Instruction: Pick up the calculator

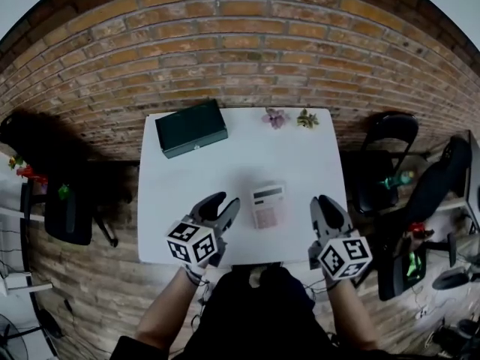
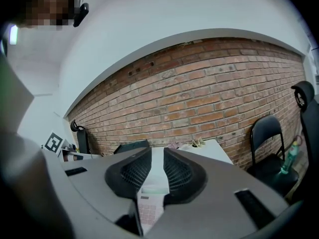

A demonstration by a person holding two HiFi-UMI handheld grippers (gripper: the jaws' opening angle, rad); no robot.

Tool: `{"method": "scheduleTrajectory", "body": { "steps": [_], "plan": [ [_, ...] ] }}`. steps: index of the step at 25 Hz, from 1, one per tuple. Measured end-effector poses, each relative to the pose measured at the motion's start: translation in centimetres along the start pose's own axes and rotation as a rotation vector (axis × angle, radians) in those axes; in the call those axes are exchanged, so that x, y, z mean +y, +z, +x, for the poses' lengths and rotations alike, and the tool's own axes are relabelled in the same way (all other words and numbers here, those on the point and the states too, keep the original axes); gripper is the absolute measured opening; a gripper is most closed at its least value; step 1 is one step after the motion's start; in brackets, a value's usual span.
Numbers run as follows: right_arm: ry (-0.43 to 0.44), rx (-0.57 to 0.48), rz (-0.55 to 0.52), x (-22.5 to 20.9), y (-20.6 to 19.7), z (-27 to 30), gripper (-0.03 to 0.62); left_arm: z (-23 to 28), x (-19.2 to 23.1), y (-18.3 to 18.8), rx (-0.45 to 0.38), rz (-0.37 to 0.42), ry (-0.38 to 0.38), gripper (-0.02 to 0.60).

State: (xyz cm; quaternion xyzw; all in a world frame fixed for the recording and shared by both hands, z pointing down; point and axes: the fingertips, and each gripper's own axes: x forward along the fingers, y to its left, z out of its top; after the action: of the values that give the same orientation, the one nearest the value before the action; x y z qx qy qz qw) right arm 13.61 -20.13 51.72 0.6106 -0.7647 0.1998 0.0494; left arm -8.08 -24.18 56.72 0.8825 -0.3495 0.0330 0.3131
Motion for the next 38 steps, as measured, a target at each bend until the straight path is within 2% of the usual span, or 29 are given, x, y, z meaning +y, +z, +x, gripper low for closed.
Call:
{"method": "scheduleTrajectory", "body": {
  "steps": [4, 12, 16, 19, 24, 32, 38],
  "plan": [
    [0.007, 0.035, 0.036, -1.6, -1.0, 1.6, 0.078, 2.8, 1.0, -1.6, 0.059, -0.036, 0.000, 0.173],
    [0.071, 0.084, 0.061, -4.7, -1.9, 4.5, 0.071, 8.5, 2.6, -5.9, 0.198, -0.044, -0.003, 0.175],
    [0.068, 0.106, 0.090, -6.6, -2.9, 5.3, 0.067, 10.8, 3.0, -7.9, 0.268, -0.044, -0.023, 0.175],
    [0.066, 0.116, 0.113, -7.6, -3.5, 5.7, 0.064, 12.2, 3.9, -9.5, 0.311, -0.082, -0.021, 0.179],
    [0.063, 0.131, 0.139, -8.6, -4.1, 6.3, 0.061, 14.1, 4.9, -11.7, 0.358, -0.142, -0.011, 0.192],
    [0.064, 0.125, 0.172, -9.4, -4.4, 6.5, 0.057, 16.3, 4.0, -13.9, 0.443, -0.153, -0.055, 0.193],
    [0.074, 0.122, 0.180, -9.2, -4.3, 6.1, 0.055, 17.1, 3.9, -14.3, 0.465, -0.172, -0.060, 0.193]
  ]
}}
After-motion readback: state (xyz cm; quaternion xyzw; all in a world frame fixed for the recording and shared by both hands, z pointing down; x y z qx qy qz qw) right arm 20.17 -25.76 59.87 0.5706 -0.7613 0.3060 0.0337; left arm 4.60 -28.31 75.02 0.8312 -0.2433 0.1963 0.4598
